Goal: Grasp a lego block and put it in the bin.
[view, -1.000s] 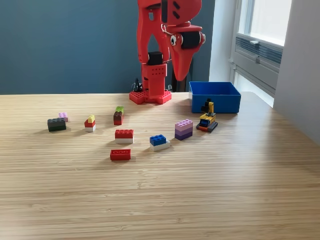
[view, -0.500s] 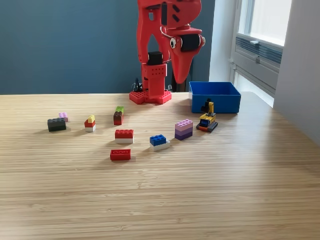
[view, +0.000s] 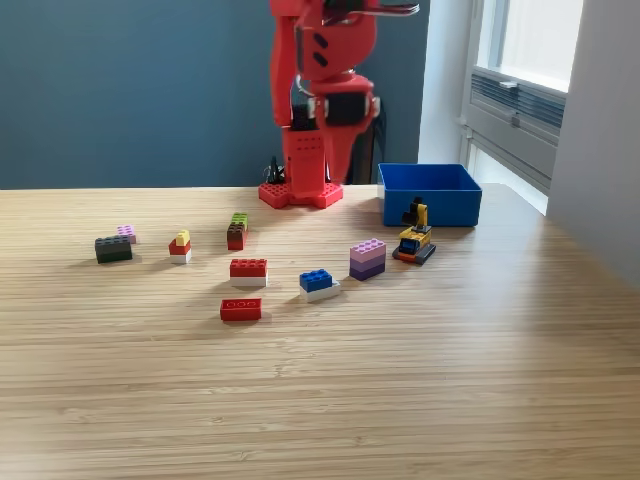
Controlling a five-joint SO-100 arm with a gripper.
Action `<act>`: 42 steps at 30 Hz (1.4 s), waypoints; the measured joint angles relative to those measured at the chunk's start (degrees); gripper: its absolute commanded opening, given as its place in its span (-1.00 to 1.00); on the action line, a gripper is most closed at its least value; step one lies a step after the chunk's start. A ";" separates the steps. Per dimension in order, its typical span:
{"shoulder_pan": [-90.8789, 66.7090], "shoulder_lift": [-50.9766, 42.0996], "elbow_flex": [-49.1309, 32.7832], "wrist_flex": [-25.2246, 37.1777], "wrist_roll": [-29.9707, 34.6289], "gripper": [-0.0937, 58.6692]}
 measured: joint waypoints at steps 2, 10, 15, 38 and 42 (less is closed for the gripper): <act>3.25 0.00 1.93 -1.76 -1.58 -0.99; 17.40 0.00 3.16 -5.89 -9.32 -0.75; 22.94 0.00 3.16 -5.98 -15.12 -0.46; 32.78 0.00 5.36 -10.37 -25.66 -0.31; 32.78 0.00 5.54 -11.43 -24.08 -0.30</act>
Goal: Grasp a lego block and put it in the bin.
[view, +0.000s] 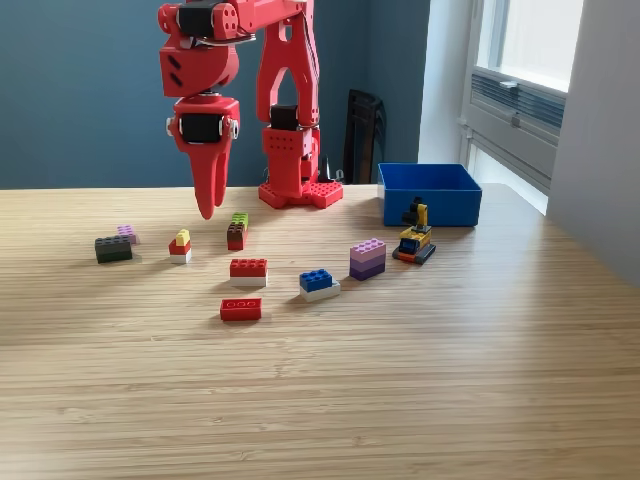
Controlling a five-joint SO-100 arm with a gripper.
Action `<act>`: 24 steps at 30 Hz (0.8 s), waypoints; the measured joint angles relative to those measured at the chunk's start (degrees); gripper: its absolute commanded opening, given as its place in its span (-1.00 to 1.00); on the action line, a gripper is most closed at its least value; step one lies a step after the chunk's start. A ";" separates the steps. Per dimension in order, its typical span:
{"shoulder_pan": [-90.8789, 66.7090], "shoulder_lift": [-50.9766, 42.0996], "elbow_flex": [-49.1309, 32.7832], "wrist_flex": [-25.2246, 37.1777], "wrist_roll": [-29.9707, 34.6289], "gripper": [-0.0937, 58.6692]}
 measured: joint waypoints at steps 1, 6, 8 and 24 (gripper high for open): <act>0.00 0.00 0.00 0.00 0.09 -0.30; 0.00 0.00 0.00 0.00 0.35 -0.30; 0.00 0.00 0.18 0.00 0.35 -0.30; -2.02 0.00 1.14 0.00 0.88 -0.28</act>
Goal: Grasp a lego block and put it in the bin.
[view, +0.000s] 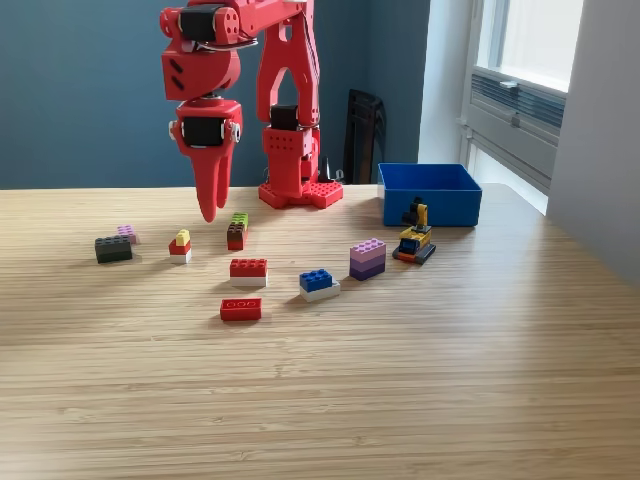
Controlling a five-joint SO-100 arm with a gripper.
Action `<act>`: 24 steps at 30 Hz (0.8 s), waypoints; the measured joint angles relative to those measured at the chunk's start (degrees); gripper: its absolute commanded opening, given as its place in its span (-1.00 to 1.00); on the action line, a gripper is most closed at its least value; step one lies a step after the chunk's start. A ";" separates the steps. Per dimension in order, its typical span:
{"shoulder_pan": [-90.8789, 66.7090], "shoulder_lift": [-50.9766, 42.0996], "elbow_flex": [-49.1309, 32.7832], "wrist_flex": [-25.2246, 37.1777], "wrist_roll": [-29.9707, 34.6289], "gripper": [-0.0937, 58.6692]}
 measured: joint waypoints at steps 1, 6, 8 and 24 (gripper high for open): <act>-0.62 -0.44 -0.09 0.00 0.26 -0.28; -2.55 -5.71 -1.32 0.00 1.05 -0.25; -3.96 -7.03 -2.64 0.00 1.32 -0.24; -9.14 -19.95 -14.94 -0.18 1.58 -0.18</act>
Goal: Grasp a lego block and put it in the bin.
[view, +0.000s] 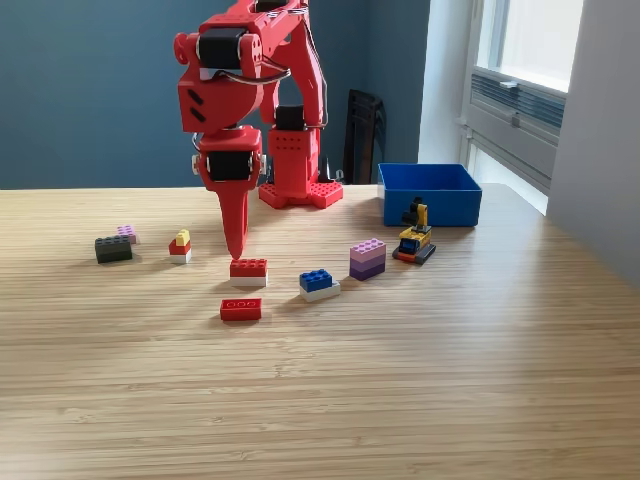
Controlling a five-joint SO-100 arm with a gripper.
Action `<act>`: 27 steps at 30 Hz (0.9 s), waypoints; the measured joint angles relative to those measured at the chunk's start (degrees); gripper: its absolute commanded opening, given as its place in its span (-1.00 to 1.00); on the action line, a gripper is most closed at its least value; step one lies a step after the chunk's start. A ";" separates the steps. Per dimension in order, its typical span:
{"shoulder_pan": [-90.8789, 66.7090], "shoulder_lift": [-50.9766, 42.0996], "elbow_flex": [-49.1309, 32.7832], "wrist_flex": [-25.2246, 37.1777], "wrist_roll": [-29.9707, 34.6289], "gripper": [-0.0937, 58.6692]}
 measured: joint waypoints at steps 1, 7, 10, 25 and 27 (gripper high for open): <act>-0.26 -0.88 -0.35 0.00 0.00 -0.18; -1.93 -5.19 -1.93 0.00 0.97 -0.19; -2.37 -7.12 -3.25 0.00 1.49 -0.20; -3.78 -15.21 -10.20 -0.62 3.25 -0.99; -3.78 -15.29 -10.63 0.26 3.87 -1.00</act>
